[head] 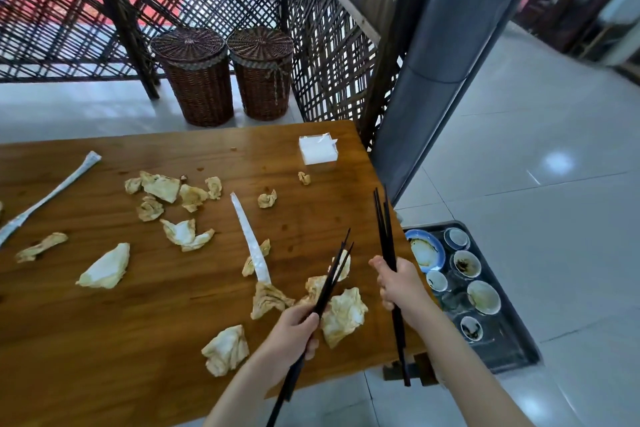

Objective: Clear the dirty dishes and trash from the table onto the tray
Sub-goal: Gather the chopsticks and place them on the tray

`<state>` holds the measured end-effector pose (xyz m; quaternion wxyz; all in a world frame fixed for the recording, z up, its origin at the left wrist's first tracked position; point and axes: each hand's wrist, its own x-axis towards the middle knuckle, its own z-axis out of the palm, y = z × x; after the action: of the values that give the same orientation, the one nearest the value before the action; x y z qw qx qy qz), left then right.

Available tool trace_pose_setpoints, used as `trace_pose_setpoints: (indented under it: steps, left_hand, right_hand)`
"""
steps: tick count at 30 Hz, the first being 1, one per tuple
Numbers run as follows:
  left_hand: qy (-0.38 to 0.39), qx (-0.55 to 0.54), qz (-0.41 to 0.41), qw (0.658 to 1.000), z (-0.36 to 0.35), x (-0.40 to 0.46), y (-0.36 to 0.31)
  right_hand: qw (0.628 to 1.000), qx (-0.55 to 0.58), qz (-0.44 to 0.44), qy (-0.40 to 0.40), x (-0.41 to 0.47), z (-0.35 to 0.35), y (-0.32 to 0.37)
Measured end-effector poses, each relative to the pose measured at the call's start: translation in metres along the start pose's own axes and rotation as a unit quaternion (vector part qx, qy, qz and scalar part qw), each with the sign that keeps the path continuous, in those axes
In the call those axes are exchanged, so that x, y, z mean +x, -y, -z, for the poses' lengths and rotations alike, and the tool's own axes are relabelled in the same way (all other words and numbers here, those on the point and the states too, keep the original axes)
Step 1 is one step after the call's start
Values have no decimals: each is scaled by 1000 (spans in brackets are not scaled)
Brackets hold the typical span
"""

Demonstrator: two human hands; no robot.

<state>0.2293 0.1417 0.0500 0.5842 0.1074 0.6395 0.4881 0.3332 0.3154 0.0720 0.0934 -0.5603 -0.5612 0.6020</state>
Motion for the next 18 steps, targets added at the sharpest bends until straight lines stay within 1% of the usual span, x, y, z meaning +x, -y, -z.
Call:
trace_pose_setpoints:
  steps: [2,4,8,10,13,18]
  left_hand:
    - [13,-24,11,1000,-11,-1,-2]
    - [13,-28,3,1000,-22,-1,-5]
    - [-16,-28,-31,999,-41,1,-12]
    - [-26,-70,-37,997,-51,2,-15]
    - [-44,-157,-27,986,-68,5,-19]
    - [-78,-170,-4,982,-90,11,-18]
  right_hand:
    - [1000,1,4,6,-3,9,-1]
    - [1000,-3,5,10,-5,19,-2]
    - [1000,-21,7,18,-4,42,-5]
    - [999,-30,10,23,-2,53,-5]
    - [998,-44,22,35,2,72,-4]
    - [997,-42,30,52,7,93,-5]
